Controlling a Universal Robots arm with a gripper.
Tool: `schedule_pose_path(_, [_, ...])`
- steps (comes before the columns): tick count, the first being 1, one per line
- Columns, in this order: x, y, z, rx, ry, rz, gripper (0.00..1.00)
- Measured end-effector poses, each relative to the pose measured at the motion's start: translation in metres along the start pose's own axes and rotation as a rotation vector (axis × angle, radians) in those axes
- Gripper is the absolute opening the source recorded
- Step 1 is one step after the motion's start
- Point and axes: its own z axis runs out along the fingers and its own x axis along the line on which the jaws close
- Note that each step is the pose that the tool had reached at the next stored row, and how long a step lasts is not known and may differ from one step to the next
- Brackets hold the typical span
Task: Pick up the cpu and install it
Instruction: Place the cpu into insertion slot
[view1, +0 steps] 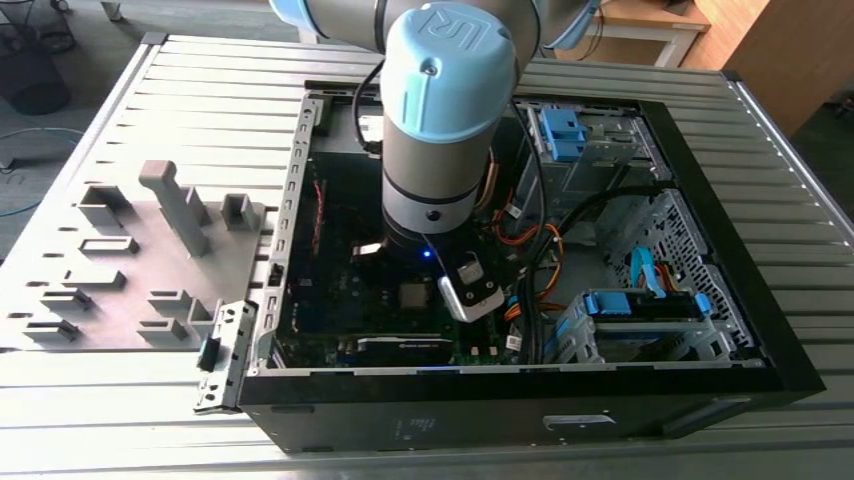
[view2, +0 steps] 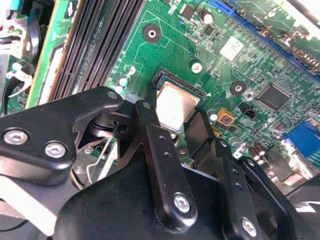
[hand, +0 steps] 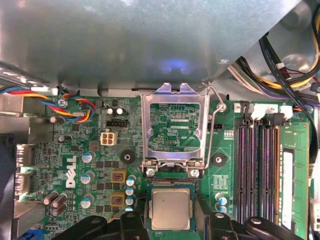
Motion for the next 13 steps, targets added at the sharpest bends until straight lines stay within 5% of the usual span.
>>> schedule_pose_path(13, [0.0001, -0.0001, 0.0012, 0.0000, 0.0000, -0.001, 0.47])
